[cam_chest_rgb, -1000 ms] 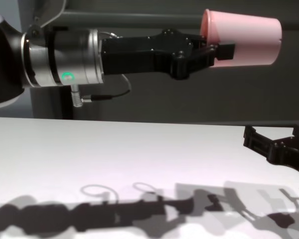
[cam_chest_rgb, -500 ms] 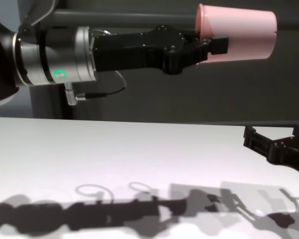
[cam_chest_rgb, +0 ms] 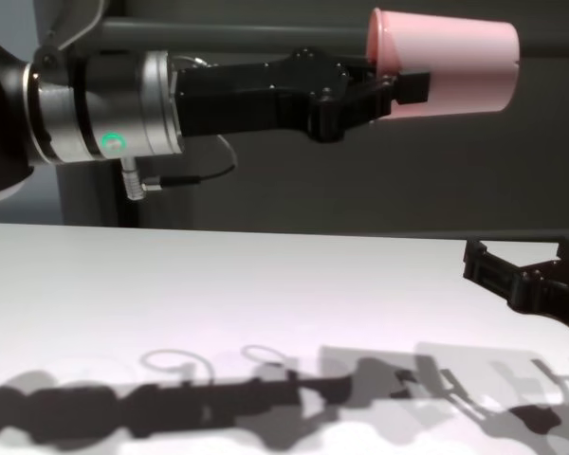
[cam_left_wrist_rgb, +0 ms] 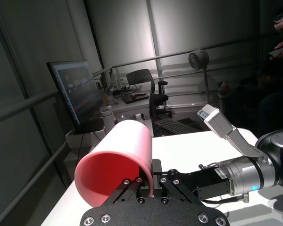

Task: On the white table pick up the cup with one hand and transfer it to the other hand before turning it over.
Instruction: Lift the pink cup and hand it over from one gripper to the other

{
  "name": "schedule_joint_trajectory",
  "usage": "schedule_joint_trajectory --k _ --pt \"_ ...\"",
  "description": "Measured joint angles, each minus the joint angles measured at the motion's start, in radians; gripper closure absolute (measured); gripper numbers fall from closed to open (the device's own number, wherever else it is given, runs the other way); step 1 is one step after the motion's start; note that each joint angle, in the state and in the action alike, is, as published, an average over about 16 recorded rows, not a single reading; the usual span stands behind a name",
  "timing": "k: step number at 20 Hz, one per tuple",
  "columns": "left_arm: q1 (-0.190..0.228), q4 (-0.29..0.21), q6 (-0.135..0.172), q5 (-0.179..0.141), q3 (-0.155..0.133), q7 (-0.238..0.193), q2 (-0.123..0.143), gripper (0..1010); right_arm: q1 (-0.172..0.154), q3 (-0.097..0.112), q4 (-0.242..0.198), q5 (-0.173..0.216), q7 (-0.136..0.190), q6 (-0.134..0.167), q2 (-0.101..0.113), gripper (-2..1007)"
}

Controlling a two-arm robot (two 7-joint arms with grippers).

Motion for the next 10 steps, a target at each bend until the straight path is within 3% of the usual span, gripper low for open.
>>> schedule_joint_trajectory --k 10 --pt "0.0 0.0 0.0 0.0 0.0 -0.005 0.0 961 0.0 0.0 0.0 0.0 0.0 0.0 0.0 5"
